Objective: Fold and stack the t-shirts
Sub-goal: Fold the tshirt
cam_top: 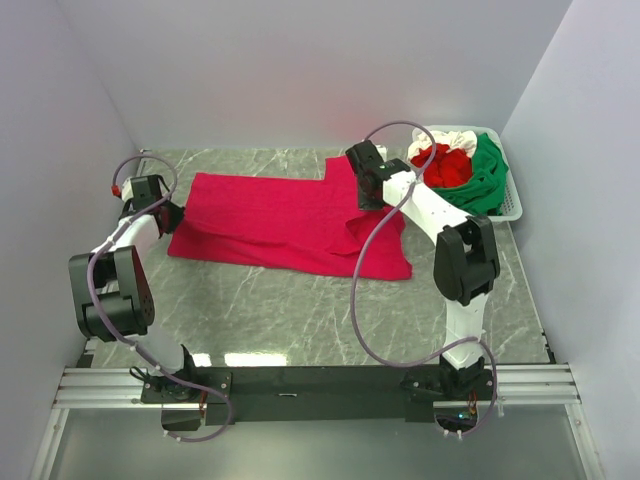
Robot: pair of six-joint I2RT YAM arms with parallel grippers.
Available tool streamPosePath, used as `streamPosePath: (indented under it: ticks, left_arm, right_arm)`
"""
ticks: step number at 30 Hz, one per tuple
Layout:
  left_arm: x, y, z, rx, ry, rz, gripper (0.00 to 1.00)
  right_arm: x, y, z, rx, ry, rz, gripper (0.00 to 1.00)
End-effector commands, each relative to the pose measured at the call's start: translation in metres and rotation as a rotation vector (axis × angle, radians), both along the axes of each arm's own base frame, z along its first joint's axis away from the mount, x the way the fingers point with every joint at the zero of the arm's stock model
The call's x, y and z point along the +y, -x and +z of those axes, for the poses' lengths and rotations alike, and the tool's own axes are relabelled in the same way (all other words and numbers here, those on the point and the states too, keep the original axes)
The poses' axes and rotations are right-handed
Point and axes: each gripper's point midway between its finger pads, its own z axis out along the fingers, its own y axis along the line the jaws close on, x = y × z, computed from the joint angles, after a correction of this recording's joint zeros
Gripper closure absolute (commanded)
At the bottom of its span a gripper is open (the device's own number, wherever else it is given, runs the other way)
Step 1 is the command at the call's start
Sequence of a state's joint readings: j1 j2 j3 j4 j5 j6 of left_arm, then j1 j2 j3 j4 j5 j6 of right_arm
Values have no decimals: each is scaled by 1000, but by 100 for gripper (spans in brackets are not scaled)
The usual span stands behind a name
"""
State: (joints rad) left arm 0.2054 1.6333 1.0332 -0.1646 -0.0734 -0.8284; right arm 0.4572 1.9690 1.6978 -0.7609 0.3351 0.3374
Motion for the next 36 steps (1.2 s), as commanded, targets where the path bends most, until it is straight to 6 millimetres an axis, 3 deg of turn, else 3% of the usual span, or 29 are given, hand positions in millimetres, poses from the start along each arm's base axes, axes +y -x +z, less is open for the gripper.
streamPosePath:
  ticks: [1,12,24,36]
  left_arm:
    - [9,-15,16,-58,-9,6,99]
    - [13,-14,14,-67,14,2,99]
    - [12,-21,9,-57,16,-23,99]
    - [10,-37,6,-49,30,-53,99]
  right_arm:
    - [-8,-11,9,-24,24,-13,100]
    - [-10,-19,30,-68,19,-25,100]
    - [-23,-29,38,-81,34,-54,100]
    - [-22,-38,25,-53,33,-51,100]
